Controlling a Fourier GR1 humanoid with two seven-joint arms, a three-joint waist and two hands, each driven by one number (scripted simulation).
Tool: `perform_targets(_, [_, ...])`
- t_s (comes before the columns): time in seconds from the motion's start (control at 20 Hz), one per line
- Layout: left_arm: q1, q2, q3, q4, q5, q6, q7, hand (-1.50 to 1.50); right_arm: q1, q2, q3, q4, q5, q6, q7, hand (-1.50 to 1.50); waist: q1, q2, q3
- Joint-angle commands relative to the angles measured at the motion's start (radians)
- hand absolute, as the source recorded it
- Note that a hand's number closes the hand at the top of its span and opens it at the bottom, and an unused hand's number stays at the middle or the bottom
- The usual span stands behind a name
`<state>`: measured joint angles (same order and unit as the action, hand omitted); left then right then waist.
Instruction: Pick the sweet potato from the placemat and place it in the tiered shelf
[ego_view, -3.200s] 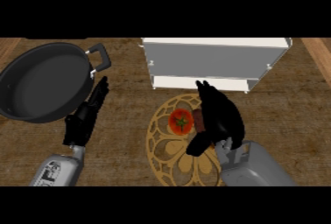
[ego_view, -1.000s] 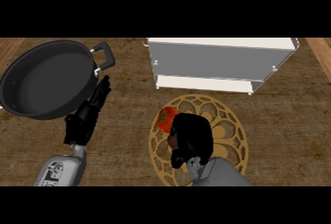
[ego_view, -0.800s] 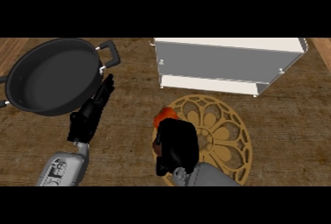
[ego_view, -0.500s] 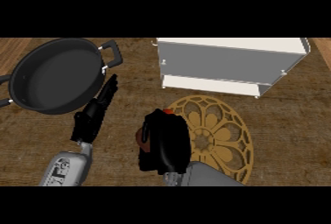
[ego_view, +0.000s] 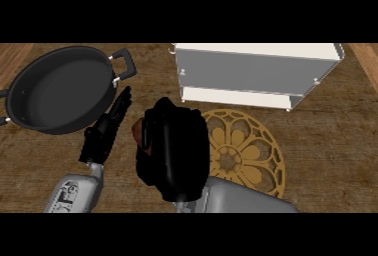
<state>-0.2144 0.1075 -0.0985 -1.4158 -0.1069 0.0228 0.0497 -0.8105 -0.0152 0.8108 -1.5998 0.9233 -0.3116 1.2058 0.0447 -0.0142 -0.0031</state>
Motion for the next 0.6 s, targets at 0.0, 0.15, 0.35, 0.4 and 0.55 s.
perform_targets(0.0, [-0.001,0.017,0.026,0.017,0.018,-0.014,-0.008,0.00,-0.108,0.014,-0.053,0.006,0.072,-0.002,0.280,1.50,-0.022,-0.003,-0.001])
perform_targets(0.15, [0.030,-0.032,-0.023,-0.018,-0.021,0.033,0.013,0.00,-0.176,0.014,-0.116,0.003,0.115,0.076,0.281,1.50,-0.031,-0.013,0.000])
perform_targets(0.35, [0.029,-0.029,-0.012,-0.011,-0.007,0.023,0.001,0.00,-0.250,0.014,-0.182,0.046,0.181,0.076,0.281,1.50,-0.025,-0.009,-0.001])
perform_targets(0.4, [0.018,0.015,0.023,0.011,-0.001,0.004,-0.021,0.00,-0.250,0.014,-0.197,0.044,0.212,0.093,0.281,1.50,-0.037,-0.007,-0.001])
perform_targets(0.55, [0.005,0.005,0.021,-0.007,-0.002,0.016,0.013,0.00,-0.342,0.014,-0.259,0.068,0.228,0.195,0.282,1.50,-0.033,-0.009,-0.001])
